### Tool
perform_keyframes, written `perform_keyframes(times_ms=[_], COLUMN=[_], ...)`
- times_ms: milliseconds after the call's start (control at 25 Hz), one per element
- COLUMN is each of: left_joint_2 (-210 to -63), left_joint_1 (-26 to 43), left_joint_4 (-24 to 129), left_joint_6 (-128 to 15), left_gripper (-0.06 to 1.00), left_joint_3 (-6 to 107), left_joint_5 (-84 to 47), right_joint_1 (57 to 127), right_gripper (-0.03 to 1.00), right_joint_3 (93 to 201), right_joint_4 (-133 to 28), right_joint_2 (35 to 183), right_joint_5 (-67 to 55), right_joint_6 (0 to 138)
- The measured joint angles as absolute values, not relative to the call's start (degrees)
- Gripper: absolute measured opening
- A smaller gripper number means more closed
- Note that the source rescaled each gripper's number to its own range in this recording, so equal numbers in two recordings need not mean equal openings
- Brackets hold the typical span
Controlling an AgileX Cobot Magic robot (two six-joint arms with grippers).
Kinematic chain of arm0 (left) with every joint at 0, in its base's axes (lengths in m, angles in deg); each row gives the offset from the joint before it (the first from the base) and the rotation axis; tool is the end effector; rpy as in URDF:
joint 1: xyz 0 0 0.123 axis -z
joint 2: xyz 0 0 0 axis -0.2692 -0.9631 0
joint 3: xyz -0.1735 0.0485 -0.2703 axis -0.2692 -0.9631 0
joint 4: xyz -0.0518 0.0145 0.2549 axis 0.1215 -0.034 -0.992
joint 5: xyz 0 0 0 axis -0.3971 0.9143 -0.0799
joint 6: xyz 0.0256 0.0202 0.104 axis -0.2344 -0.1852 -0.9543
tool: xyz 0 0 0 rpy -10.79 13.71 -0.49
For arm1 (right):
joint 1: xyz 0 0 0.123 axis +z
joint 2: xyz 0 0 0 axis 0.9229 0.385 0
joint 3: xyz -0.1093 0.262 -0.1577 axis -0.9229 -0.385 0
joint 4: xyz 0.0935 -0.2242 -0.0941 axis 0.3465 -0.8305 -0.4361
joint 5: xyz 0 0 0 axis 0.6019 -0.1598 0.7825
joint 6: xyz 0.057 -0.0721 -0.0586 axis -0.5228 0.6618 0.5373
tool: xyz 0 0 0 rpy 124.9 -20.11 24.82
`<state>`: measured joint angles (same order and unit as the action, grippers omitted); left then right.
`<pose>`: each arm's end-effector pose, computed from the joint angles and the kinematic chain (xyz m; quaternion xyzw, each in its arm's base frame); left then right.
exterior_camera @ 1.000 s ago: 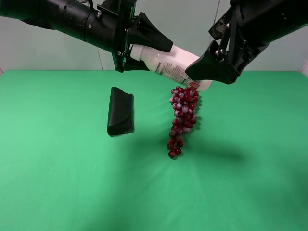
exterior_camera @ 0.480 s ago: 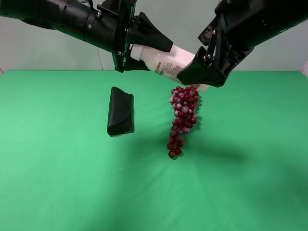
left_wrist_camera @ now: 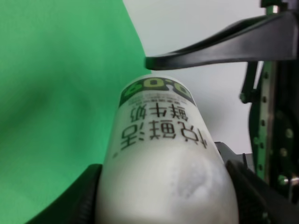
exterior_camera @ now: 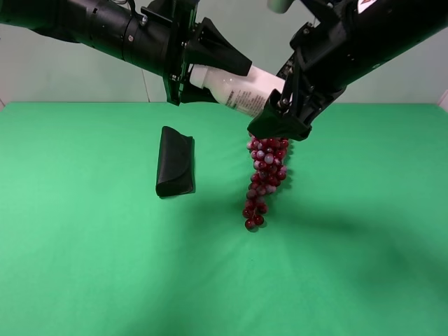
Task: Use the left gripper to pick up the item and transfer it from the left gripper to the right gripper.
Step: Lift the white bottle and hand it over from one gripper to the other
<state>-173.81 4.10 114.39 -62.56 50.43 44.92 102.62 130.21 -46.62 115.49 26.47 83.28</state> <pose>0.3613 -0.2327 0.2741 0.1803 0.8118 -0.5500 0.0769 0.2391 0.1901 0.3330 -0.5089 0.7936 0.0985 0.3186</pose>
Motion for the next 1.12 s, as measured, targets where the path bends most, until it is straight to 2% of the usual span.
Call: perform_keyframes(times_ms=[840, 880, 920, 1040, 1120], left_joint_2=[-173.8, -173.8, -173.8, -173.8, -173.8], left_joint_1=[4.1, 4.1, 4.1, 4.1, 4.1], left_joint_4=[114.4, 114.4, 114.4, 114.0, 113.5], left_joint_6=[-62.6, -62.6, -62.6, -62.6, -62.6], left_gripper=[0.02, 0.02, 0.02, 0.02, 0.02], left_joint_3=[50.4, 50.4, 50.4, 50.4, 50.4], left_joint_5=[44.9, 44.9, 44.9, 44.9, 44.9], right_joint_1=[102.6, 102.6, 102.6, 102.6, 102.6], right_gripper=[1.00, 0.97, 0.89, 0.59, 0.43], right_joint_3=[130.2, 130.2, 130.2, 130.2, 130.2], right_joint_4=[-45.6, -45.6, -45.6, -45.6, -45.6], right_joint_2=[119.4, 119.4, 119.4, 119.4, 119.4], right_joint_5=[24.6, 24.6, 24.6, 24.6, 24.6], right_joint_6=[82.8, 82.8, 82.8, 82.8, 82.8])
